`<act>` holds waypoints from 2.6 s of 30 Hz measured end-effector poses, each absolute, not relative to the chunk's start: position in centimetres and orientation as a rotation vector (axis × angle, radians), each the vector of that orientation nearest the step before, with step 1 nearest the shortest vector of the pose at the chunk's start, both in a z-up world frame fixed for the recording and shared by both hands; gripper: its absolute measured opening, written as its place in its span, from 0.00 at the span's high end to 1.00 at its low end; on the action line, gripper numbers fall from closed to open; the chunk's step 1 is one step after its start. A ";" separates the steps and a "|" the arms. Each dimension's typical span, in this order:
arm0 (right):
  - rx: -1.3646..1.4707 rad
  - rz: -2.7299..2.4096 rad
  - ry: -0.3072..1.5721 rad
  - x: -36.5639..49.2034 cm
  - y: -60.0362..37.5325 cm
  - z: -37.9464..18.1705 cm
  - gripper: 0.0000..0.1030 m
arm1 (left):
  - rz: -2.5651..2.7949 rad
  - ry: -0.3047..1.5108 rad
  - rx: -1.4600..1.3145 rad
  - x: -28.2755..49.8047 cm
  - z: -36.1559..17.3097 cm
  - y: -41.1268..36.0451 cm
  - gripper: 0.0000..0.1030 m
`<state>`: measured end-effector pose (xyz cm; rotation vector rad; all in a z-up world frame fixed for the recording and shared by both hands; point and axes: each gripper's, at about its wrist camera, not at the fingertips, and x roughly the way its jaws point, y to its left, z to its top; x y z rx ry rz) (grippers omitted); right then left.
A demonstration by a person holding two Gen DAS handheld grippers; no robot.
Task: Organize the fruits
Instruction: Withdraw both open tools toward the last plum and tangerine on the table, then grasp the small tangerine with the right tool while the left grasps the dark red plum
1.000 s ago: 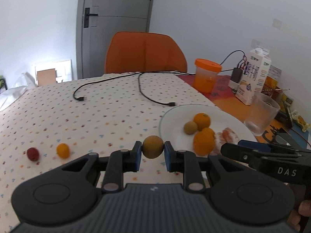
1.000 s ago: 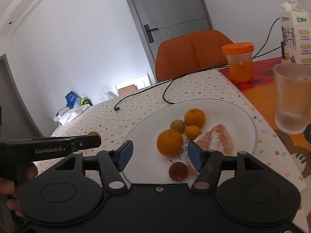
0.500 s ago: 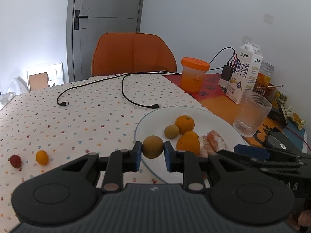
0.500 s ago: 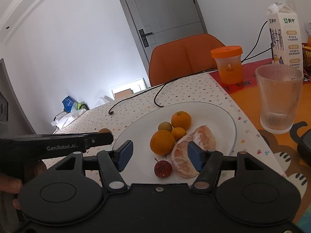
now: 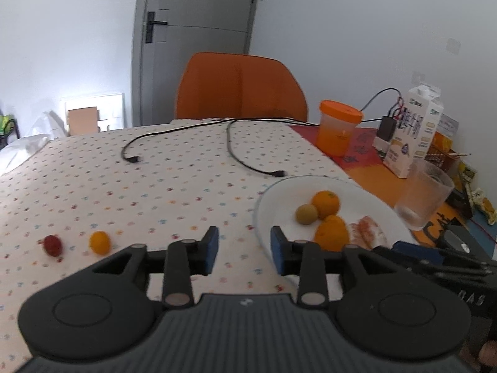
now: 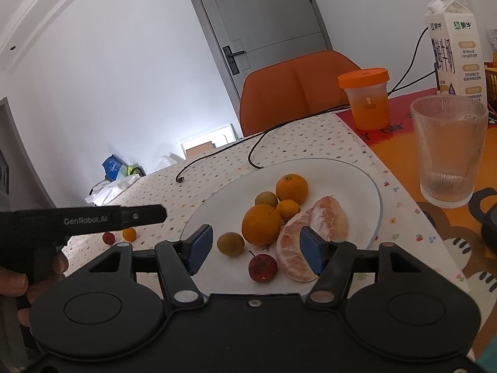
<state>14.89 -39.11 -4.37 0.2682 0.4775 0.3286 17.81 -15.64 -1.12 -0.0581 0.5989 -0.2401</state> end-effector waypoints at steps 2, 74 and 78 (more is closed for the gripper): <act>0.269 0.335 0.477 14.9 -38.9 -4.3 0.40 | -0.223 0.599 -0.065 17.5 -1.1 -14.7 0.55; 0.098 0.653 0.635 22.0 -20.0 -4.2 0.43 | 0.019 0.698 -0.221 19.8 -3.9 2.1 0.34; 0.084 0.646 0.653 22.8 -19.4 -4.4 0.48 | 0.018 0.707 -0.210 20.7 -4.2 1.8 0.43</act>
